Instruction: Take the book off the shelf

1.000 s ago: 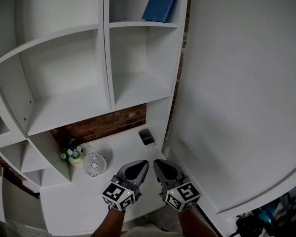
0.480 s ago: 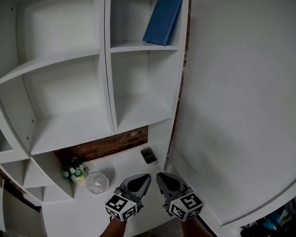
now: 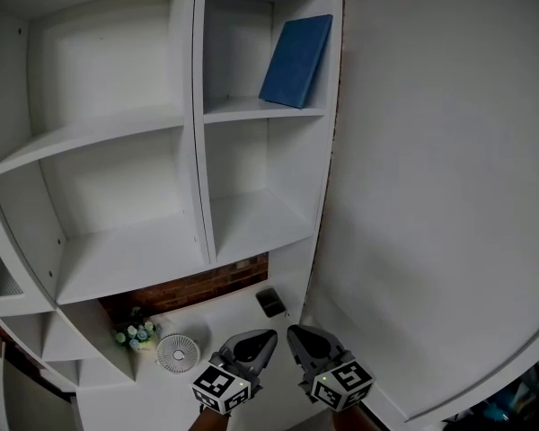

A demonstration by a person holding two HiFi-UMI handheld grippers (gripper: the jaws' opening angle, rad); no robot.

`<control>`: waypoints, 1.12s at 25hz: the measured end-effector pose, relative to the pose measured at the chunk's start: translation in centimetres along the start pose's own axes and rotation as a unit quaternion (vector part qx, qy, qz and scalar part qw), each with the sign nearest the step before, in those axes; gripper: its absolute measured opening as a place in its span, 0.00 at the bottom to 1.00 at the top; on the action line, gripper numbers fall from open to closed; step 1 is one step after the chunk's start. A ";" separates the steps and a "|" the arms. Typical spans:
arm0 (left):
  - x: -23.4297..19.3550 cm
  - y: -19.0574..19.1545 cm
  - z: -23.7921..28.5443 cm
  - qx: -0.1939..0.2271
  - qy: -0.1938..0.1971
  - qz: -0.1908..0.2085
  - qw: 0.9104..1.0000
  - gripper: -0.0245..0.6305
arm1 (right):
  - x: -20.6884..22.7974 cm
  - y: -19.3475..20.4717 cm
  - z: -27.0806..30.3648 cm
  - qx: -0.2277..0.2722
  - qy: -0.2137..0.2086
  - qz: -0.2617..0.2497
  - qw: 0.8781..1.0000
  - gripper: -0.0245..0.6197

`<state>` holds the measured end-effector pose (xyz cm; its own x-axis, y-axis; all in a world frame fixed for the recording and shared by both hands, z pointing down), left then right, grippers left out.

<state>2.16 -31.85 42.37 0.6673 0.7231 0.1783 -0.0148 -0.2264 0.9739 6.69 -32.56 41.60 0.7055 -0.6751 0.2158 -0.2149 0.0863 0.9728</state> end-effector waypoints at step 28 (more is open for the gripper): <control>-7.4 -14.7 4.9 0.058 -0.028 0.101 0.993 0.05 | -1.0 -16.6 4.8 0.079 -0.036 -0.081 0.993 0.07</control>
<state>1.09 -37.06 26.06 0.7002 0.6188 0.3561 -0.0678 -0.4389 0.8960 6.32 -36.78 24.86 0.6906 -0.7217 0.0463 -0.2105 -0.1394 0.9676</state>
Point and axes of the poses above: the fingertips, and each gripper's own axes: z forward along the fingers, x to its right, y out of its underside, the point moved 1 cm from there along -z, backward along the fingers, and after that the axes turned 10 degrees about z, right-handed, at the moved point
